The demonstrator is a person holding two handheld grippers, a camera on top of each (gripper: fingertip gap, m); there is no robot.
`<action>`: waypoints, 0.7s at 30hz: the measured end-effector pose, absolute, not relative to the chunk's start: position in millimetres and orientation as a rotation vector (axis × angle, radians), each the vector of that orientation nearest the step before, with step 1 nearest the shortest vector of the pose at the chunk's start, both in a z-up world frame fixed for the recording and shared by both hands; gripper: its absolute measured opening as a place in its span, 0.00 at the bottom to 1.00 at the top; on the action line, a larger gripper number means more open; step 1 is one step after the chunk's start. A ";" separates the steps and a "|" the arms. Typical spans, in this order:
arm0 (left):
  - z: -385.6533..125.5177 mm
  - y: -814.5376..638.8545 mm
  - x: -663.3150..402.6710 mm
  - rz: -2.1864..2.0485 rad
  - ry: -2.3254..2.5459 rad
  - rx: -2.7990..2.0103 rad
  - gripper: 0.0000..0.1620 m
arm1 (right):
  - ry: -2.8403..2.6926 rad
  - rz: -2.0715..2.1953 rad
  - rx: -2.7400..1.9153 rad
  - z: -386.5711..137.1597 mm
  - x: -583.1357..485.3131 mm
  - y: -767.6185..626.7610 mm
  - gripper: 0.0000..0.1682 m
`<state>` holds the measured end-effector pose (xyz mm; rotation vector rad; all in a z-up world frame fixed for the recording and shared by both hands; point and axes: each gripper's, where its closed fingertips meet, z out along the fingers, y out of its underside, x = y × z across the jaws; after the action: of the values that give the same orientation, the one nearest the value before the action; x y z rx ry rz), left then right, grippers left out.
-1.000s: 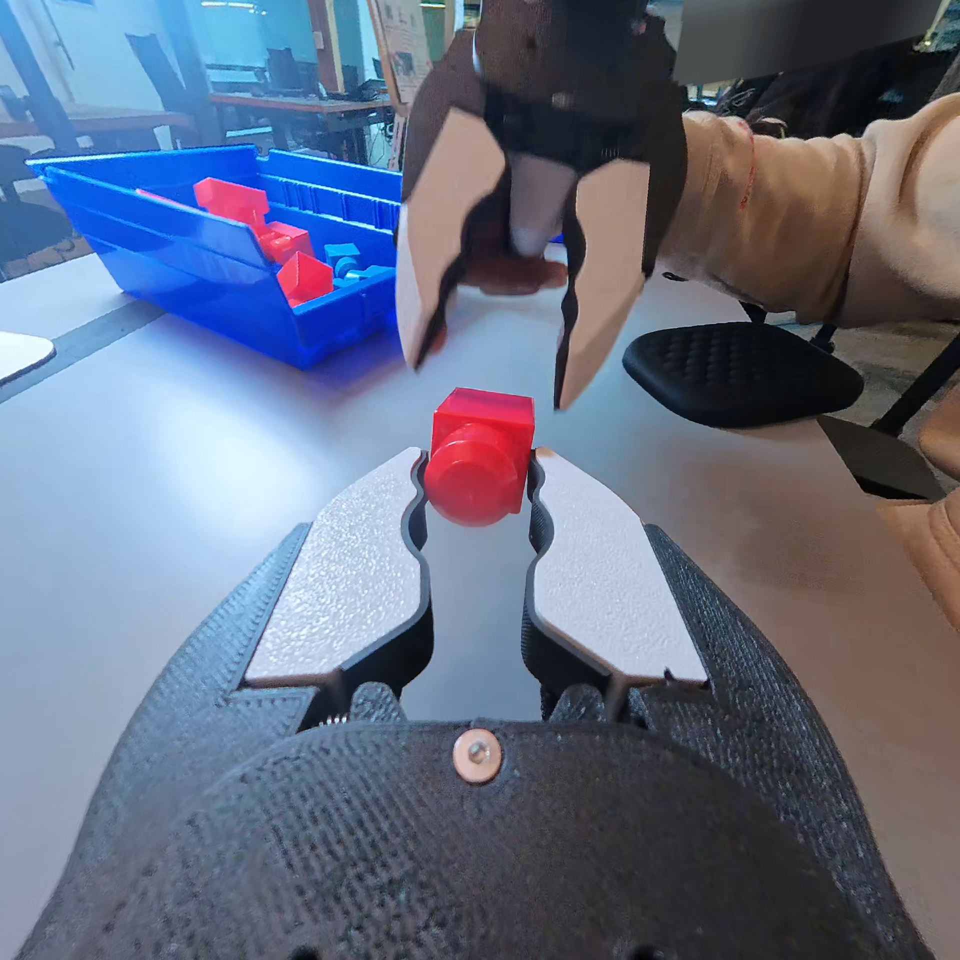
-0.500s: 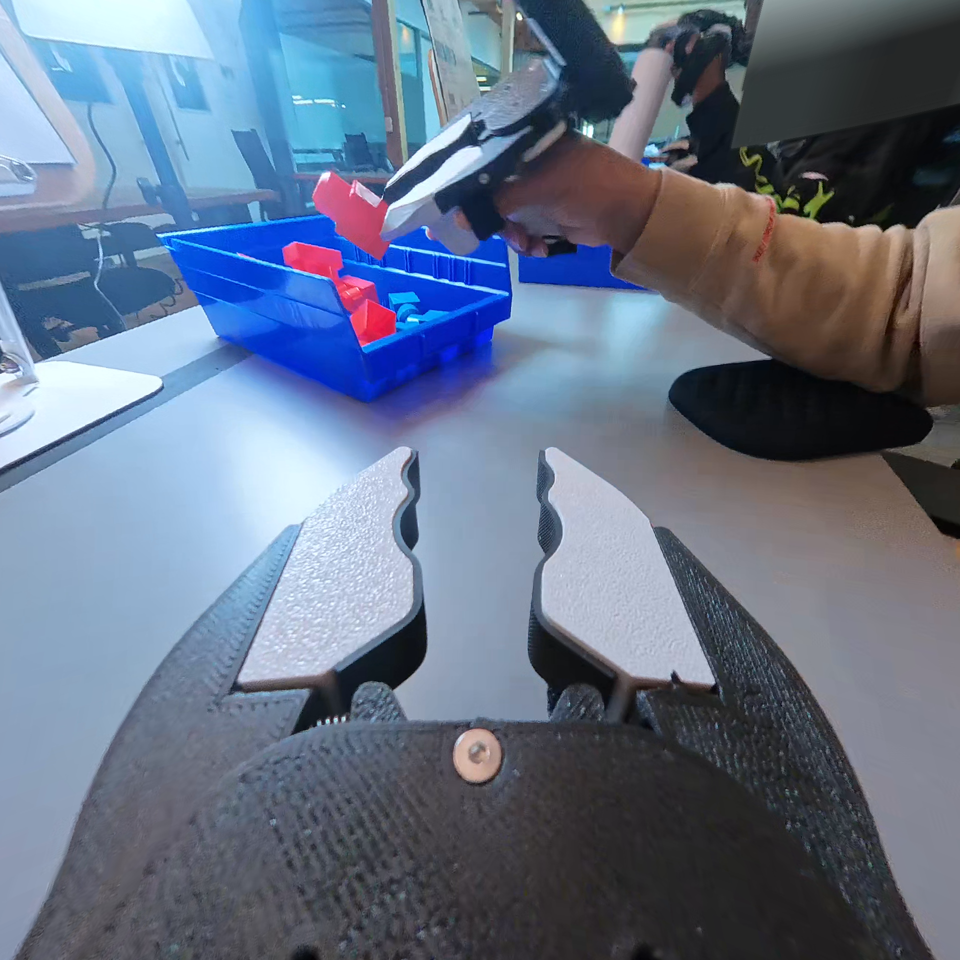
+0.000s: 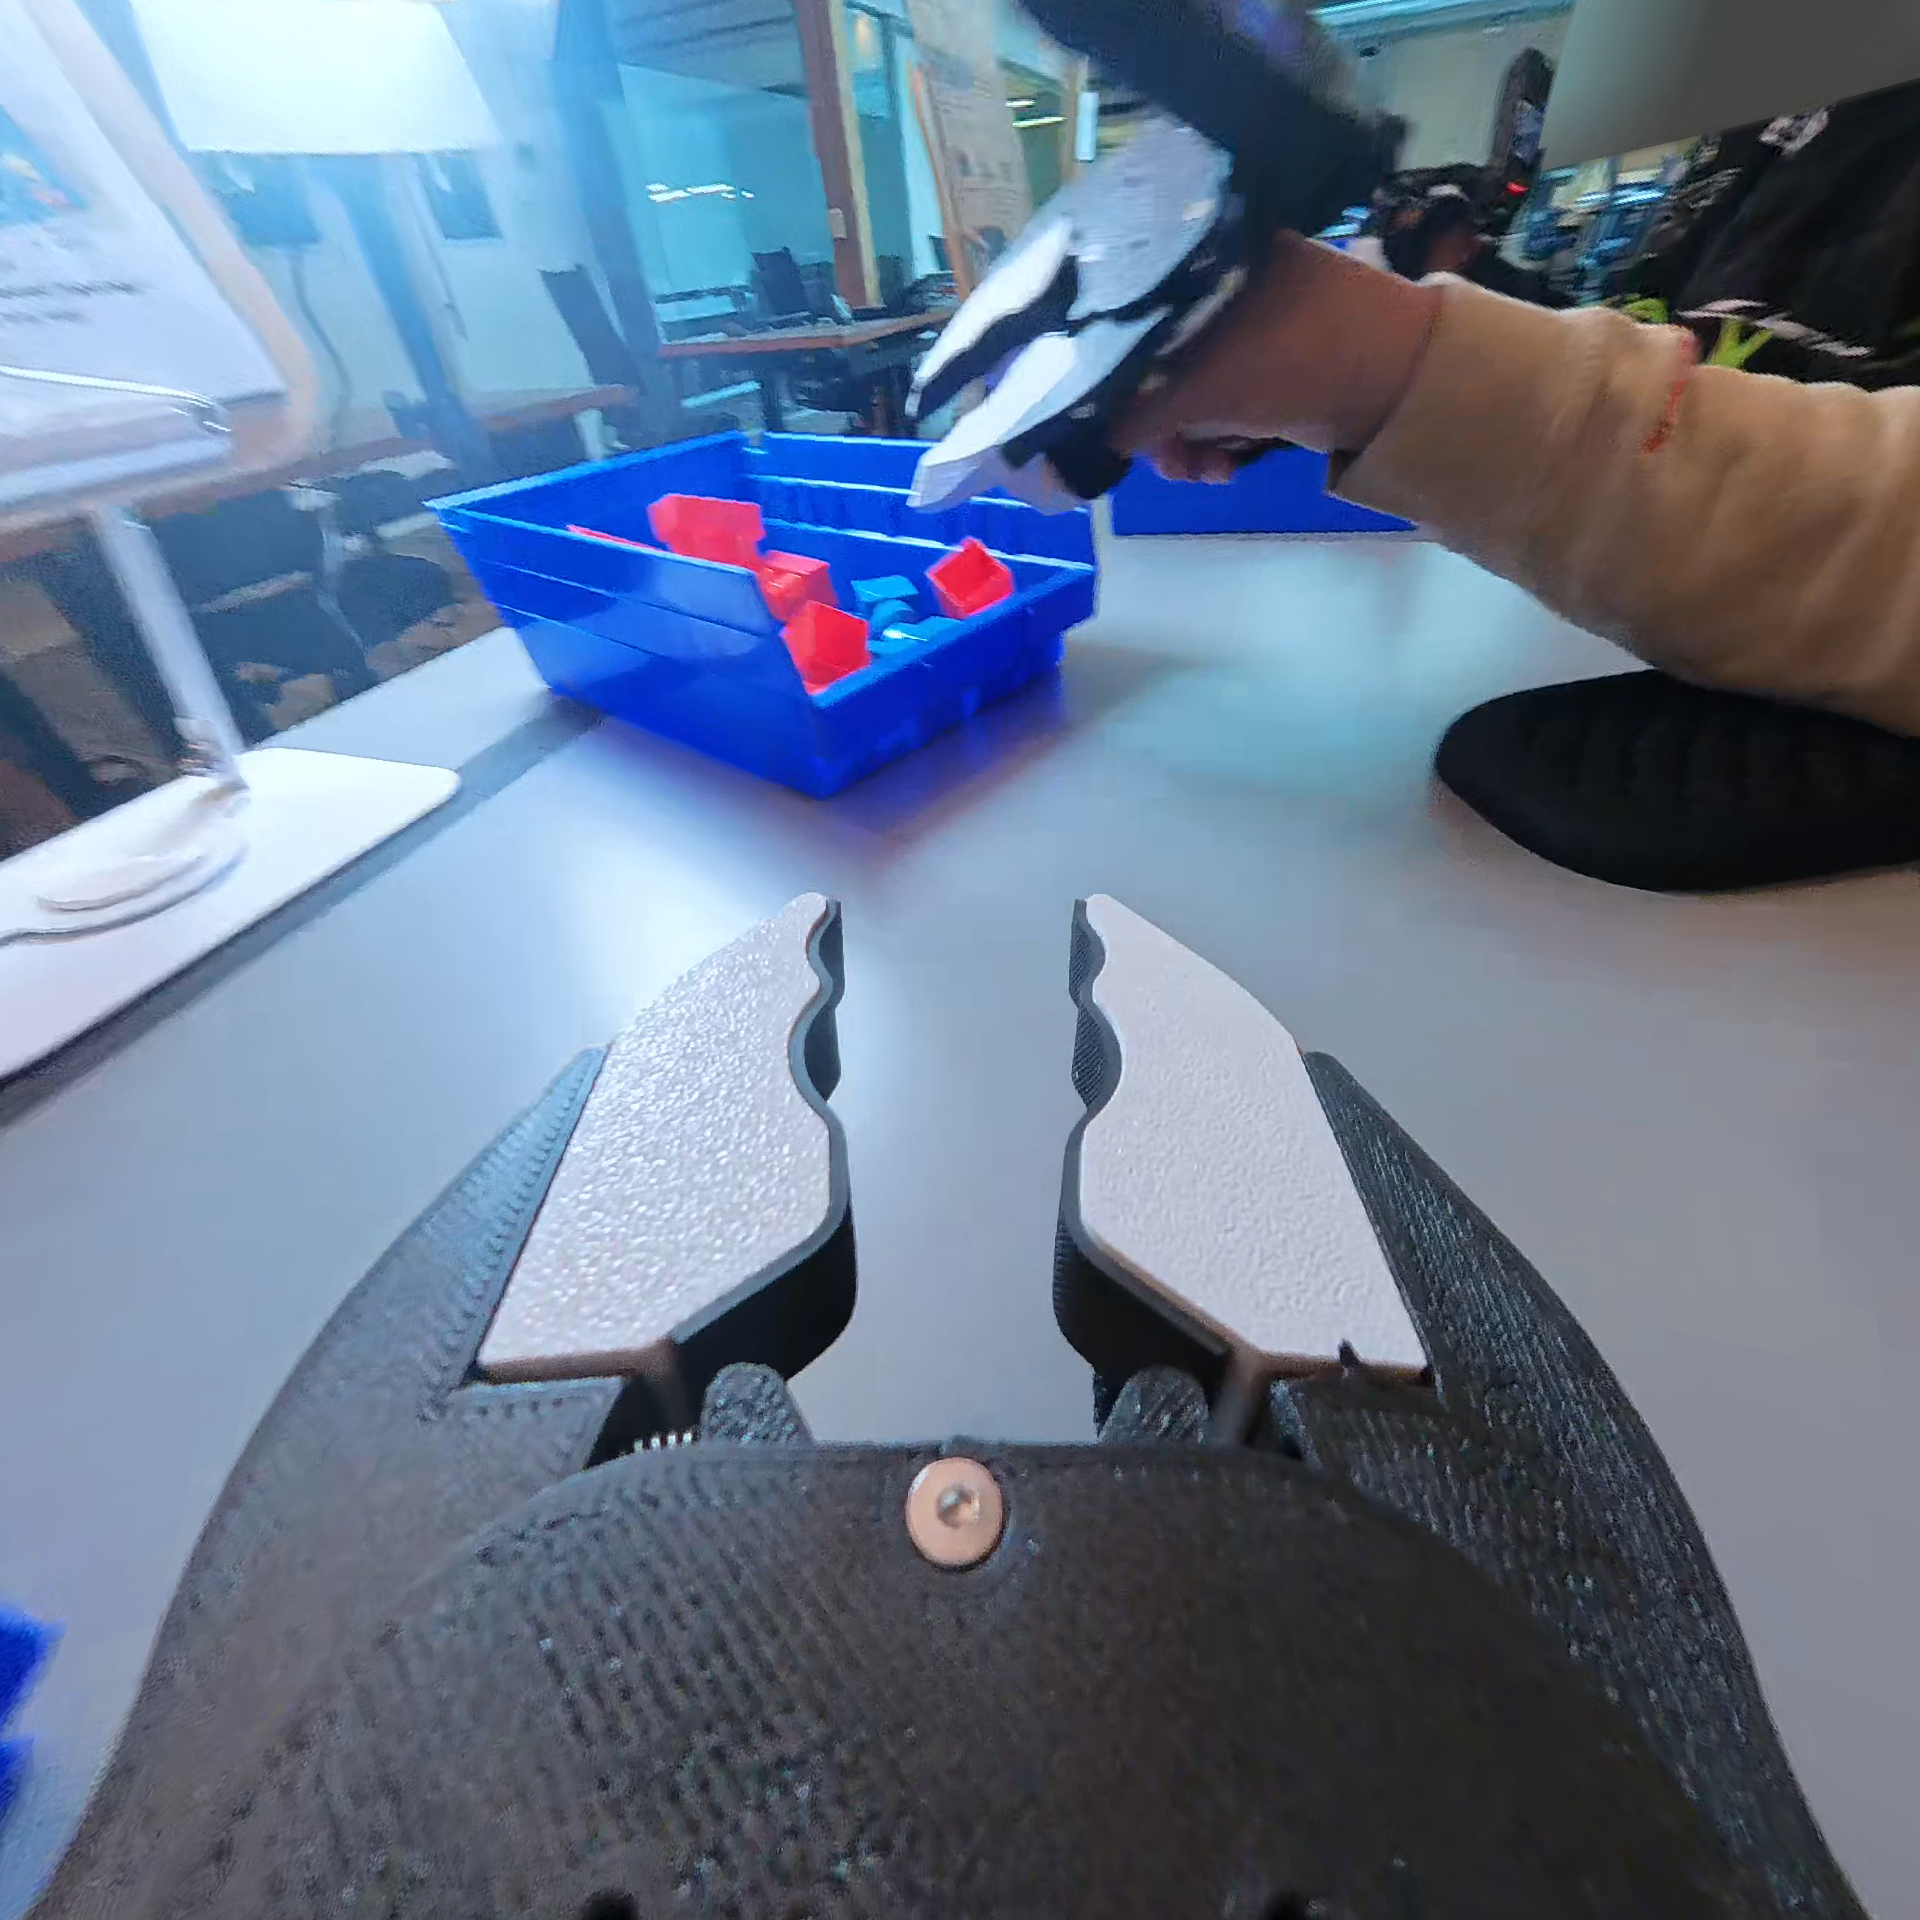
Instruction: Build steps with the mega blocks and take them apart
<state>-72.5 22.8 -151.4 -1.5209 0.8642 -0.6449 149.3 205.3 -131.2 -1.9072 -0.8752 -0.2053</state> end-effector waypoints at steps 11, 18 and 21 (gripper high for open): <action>-88.4 148.8 -273.8 -0.049 0.466 -1.957 0.30 | -0.949 0.763 -1.661 -141.4 5.2 127.0 0.28; -156.9 210.8 -381.3 0.276 0.360 -2.519 0.34 | -1.066 0.808 -1.612 -154.7 -10.7 102.9 0.28; -183.0 225.6 -409.5 0.377 0.282 -2.636 0.34 | -1.063 0.831 -1.609 -154.9 -11.4 98.6 0.26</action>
<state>-409.5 225.6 -183.0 -2.6360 0.2819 0.3771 -11.4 98.6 -154.9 -1.6092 -1.0633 0.8315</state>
